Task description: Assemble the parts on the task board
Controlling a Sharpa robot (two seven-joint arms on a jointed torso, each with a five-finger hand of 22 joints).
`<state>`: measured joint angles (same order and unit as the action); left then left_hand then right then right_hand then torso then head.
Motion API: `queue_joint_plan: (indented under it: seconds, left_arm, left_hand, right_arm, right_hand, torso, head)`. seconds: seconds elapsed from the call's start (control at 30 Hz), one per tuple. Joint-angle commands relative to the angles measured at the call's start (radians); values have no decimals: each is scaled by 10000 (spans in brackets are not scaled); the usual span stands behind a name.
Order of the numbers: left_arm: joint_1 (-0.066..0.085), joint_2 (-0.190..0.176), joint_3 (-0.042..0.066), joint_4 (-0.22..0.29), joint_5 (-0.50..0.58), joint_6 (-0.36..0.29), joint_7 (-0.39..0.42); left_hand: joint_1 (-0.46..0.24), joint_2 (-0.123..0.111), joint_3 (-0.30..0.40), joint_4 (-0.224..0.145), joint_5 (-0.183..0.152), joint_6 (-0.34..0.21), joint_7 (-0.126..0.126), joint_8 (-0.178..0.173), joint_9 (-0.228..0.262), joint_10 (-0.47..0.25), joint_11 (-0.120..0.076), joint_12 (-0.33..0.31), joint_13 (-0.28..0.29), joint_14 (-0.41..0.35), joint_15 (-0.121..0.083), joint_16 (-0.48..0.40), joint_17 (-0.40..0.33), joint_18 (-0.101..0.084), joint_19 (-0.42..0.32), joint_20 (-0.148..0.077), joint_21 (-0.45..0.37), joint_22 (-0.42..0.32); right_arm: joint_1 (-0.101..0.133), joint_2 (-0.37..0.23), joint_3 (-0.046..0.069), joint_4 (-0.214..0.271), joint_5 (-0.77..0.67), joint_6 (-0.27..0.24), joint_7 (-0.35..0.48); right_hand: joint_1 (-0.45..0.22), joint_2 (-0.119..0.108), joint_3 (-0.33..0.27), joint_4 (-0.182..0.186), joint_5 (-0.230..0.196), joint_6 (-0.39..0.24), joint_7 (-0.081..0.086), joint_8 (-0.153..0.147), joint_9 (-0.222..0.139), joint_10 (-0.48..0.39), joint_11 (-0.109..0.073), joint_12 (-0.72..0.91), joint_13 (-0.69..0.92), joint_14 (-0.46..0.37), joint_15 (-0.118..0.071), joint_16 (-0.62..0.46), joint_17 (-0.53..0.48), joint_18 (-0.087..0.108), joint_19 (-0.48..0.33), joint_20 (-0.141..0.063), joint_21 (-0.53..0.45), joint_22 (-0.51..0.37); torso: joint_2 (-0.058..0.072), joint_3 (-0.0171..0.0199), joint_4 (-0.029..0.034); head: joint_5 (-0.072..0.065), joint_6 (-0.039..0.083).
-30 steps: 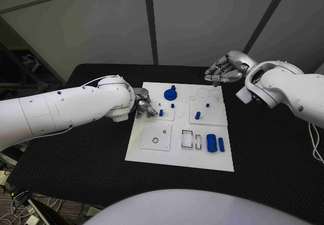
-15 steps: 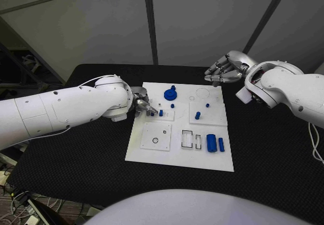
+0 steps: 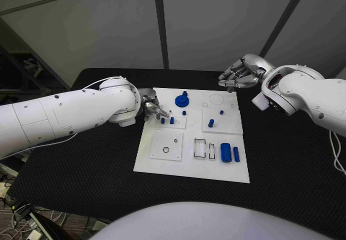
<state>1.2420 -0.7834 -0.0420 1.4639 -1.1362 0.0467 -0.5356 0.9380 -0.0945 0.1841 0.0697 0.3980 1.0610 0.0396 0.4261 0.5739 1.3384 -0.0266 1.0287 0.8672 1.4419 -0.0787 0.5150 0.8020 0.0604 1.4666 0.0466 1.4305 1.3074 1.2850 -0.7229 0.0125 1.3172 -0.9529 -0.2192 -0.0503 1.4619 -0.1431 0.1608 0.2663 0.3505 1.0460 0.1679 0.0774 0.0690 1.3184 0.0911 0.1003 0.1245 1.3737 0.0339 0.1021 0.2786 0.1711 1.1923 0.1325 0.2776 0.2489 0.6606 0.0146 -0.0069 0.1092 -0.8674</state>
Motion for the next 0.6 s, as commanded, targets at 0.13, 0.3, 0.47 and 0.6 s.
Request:
queue_joint_plan:
  seconds: [0.13, 0.3, 0.47, 0.6]
  left_arm:
    - [23, -74, 321, -67, 60, -320, 5]
    - [36, -115, 487, -146, 250, -431, 21]
    - [41, -66, 528, -221, 417, -344, 36]
    - [42, -58, 536, -242, 472, -188, 44]
  left_hand:
    - [288, 80, -216, 96, -20, -243, 99, -138, -81, -336, 65, -453, -542, -23, 90, -34, -6, -216, 232, -54, -282, 1972]
    - [479, 128, -379, 191, -13, -433, 178, -218, -163, -623, 131, -831, -1013, -32, 131, -49, -10, -181, 151, -20, -455, 1911]
    - [525, 148, -401, 205, -9, -446, 184, -222, -176, -657, 137, -873, -1069, -33, 137, -52, -11, -177, 142, -13, -476, 1904]
    - [596, 170, -421, 209, -6, -442, 183, -217, -187, -665, 139, -872, -1075, -33, 141, -53, -11, -177, 143, -7, -478, 1905]
  right_arm:
    - [20, -9, 4, 13, 25, 9, 53]
    - [19, -7, 4, 9, 25, 2, 49]
    - [19, 0, 3, 3, 25, 1, 47]
    - [19, 1, 3, 1, 25, 3, 47]
  right_hand:
    - [-96, 35, -5, 78, 61, -73, 2, 53, 7, -87, -8, 0, 10, -51, 18, -45, 11, 107, 19, 81, -36, -10]
    - [-96, 35, -5, 78, 61, -73, 2, 53, 7, -87, -8, 0, 10, -51, 18, -45, 11, 107, 19, 81, -36, -10]
    - [-96, 35, -5, 78, 61, -73, 2, 53, 7, -87, -8, 0, 10, -51, 18, -45, 11, 107, 19, 81, -36, -10]
    - [-93, 36, -4, 76, 74, -81, 4, 53, 6, -97, -7, -1, 17, -58, 20, -50, 20, 107, 20, 82, -44, -16]
  torso:
    - [-7, 6, -5]
    - [-5, 13, -6]
    - [1, 8, -5]
    - [-1, 12, -3]
  head:
    - [-5, 17]
    - [-3, 25]
    - [1, 47]
    - [-2, 47]
